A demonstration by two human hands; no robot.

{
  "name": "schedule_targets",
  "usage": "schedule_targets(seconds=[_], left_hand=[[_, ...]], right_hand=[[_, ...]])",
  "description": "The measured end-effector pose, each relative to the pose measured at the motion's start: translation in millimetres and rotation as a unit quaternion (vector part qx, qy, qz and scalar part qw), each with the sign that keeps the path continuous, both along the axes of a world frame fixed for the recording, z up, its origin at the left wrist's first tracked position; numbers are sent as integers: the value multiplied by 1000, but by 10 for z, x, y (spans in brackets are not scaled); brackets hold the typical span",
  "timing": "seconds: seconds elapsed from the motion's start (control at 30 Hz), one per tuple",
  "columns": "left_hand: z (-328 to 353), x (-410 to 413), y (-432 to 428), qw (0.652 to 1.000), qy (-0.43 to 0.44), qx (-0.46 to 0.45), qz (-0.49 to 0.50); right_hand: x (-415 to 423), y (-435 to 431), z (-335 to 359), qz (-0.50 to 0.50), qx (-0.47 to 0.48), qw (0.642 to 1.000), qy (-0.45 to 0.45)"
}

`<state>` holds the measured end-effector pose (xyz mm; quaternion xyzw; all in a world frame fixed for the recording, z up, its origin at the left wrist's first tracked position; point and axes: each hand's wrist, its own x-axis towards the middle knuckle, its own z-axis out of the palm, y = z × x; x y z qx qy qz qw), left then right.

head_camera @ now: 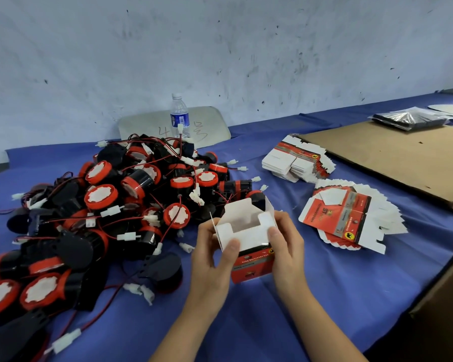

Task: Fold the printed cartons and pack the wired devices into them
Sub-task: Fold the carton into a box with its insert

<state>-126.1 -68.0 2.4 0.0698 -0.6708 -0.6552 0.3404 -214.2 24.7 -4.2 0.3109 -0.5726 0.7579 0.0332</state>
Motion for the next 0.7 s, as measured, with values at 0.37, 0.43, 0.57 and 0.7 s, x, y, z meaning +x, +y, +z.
schedule_targets(seconds=[0.37,0.43,0.57,0.7], left_hand=[[-36,-6,0,995,10,66,69],[-27,3,-29,996,17,35,86],[7,8,-18,990,31,-87,103],[-29,-9,-39,982,-4,-166,85]], right_hand=[[71,-8,-21,-91,53,949,296],[89,-27,-23,-101,72,947,297],[96,-59,6,-107,47,978,174],[59,-37,23,-84,14,996,33]])
